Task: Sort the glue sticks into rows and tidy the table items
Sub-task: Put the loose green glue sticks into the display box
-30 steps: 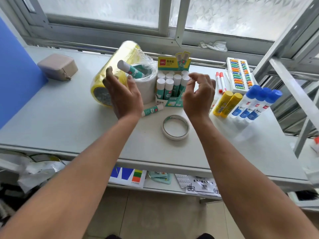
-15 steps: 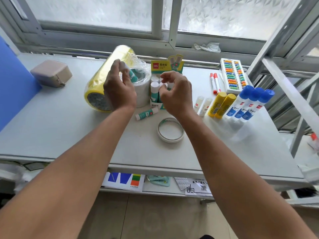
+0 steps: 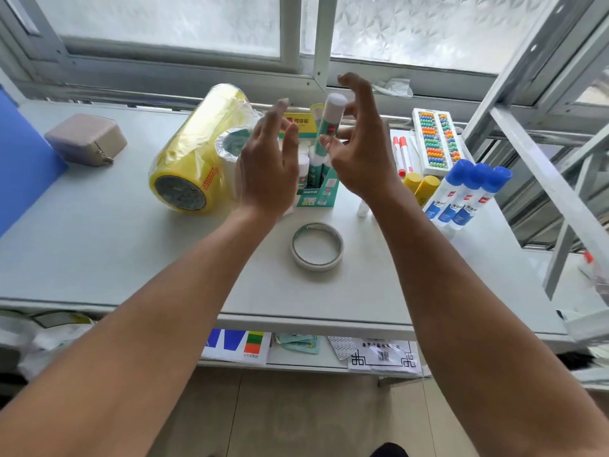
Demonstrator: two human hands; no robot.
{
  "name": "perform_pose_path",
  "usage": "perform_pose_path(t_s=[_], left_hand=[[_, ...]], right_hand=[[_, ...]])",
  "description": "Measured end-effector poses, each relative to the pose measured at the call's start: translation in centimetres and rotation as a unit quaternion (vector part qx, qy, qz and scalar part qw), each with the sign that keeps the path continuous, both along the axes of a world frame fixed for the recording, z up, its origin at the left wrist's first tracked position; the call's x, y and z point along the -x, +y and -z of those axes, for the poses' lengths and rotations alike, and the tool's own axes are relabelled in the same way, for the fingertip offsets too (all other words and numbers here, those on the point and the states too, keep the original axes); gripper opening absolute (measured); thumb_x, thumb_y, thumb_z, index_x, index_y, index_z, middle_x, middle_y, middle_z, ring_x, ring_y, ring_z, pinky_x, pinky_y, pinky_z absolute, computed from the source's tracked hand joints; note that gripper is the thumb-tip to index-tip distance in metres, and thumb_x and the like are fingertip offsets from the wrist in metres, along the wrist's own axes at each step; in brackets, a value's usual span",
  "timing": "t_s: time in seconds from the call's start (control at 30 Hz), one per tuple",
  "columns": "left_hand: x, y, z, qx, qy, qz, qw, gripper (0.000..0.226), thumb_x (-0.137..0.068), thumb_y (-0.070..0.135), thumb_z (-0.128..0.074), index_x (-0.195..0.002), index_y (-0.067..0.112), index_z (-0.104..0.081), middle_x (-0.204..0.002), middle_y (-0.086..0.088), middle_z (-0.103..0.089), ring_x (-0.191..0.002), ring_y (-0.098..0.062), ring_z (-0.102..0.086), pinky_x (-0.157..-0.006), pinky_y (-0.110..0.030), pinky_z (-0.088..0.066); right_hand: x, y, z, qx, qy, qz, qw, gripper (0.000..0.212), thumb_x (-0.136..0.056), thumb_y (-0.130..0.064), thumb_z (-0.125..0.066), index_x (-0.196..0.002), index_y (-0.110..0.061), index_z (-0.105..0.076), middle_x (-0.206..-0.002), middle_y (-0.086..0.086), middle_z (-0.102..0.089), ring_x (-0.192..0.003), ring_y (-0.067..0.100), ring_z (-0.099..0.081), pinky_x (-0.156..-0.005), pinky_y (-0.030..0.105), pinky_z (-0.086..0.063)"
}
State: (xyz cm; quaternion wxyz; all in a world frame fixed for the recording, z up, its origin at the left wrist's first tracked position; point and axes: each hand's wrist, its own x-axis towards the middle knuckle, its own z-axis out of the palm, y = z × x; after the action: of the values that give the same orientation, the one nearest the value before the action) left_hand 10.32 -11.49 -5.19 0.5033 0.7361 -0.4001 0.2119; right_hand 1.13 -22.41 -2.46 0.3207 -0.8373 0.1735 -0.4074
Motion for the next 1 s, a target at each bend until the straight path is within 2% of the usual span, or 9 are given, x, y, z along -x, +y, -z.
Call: perform_pose_path(t_s=[0.13,0.23,0.4,0.53,0.67,0.83,1.0], left_hand=[[-0.1,1.6,2.4,-0.047,0.06,-0.048,0.996,0.027,-0.096,0.022,-0.048,-0.117,0.011,-0.062,-0.102,-0.01,-0.07,-0.085,-0.028,-0.066,-0.07,-0.031,-0.047],[0.0,2.8,3.9,-0.097,0.066,-0.061,0.991,0.024,-0.096,0.023,-0.048,-0.11,0.013,-0.063,-0.101,-0.01,-0.071,-0.086,-0.028,-0.065,-0.066,-0.029,-0.046],[0.0,4.0,5.3,-0.219,0.061,-0.059,0.972,0.022,-0.093,0.031,-0.056,-0.108,0.016,-0.063,-0.105,-0.007,-0.066,-0.091,-0.032,-0.062,-0.07,-0.04,-0.053],[-0.1,4.2,6.2,-0.324,0.034,-0.052,0.944,0.031,-0.088,0.034,-0.062,-0.11,0.014,-0.063,-0.112,-0.009,-0.06,-0.107,-0.034,-0.053,-0.082,-0.043,-0.05],[-0.1,4.0,6.6,-0.354,0.05,-0.043,0.933,0.034,-0.089,0.037,-0.059,-0.115,0.017,-0.064,-0.116,-0.008,-0.063,-0.114,-0.032,-0.051,-0.089,-0.041,-0.048],[-0.1,3.9,6.5,-0.381,0.065,-0.043,0.921,0.031,-0.091,0.039,-0.057,-0.114,0.021,-0.066,-0.112,-0.01,-0.067,-0.108,-0.034,-0.055,-0.084,-0.04,-0.047],[0.0,3.9,6.4,-0.392,0.07,-0.046,0.916,0.028,-0.091,0.037,-0.057,-0.111,0.02,-0.068,-0.113,-0.009,-0.067,-0.108,-0.033,-0.056,-0.083,-0.039,-0.048]], right_hand=[[0.1,-0.2,1.7,0.005,0.064,0.028,0.998,0.051,-0.08,-0.007,-0.074,-0.121,-0.018,-0.046,-0.106,0.005,-0.063,-0.071,0.018,-0.071,-0.058,0.036,-0.06],[-0.2,0.1,2.9,0.014,0.081,0.048,0.995,0.048,-0.08,-0.012,-0.076,-0.118,-0.018,-0.048,-0.106,0.008,-0.07,-0.083,0.021,-0.071,-0.068,0.04,-0.059],[-0.6,0.3,4.2,0.044,0.108,0.095,0.989,0.044,-0.078,-0.022,-0.079,-0.115,-0.018,-0.056,-0.101,0.007,-0.071,-0.101,0.028,-0.061,-0.079,0.035,-0.05],[-0.9,0.8,4.8,0.038,0.083,0.129,0.987,0.034,-0.078,-0.026,-0.08,-0.105,-0.015,-0.064,-0.096,0.006,-0.07,-0.107,0.027,-0.055,-0.084,0.037,-0.048],[-1.2,1.1,5.5,0.044,0.069,0.144,0.986,0.029,-0.077,-0.029,-0.08,-0.098,-0.012,-0.069,-0.096,0.004,-0.071,-0.104,0.027,-0.053,-0.082,0.038,-0.049],[-1.3,1.3,5.3,0.085,0.079,0.193,0.974,0.027,-0.078,-0.034,-0.078,-0.092,-0.013,-0.069,-0.094,0.003,-0.072,-0.097,0.027,-0.053,-0.078,0.035,-0.045],[-1.1,1.8,5.0,0.117,0.085,0.192,0.971,0.022,-0.084,-0.034,-0.073,-0.083,-0.012,-0.07,-0.085,0.003,-0.073,-0.092,0.026,-0.052,-0.073,0.033,-0.039]])
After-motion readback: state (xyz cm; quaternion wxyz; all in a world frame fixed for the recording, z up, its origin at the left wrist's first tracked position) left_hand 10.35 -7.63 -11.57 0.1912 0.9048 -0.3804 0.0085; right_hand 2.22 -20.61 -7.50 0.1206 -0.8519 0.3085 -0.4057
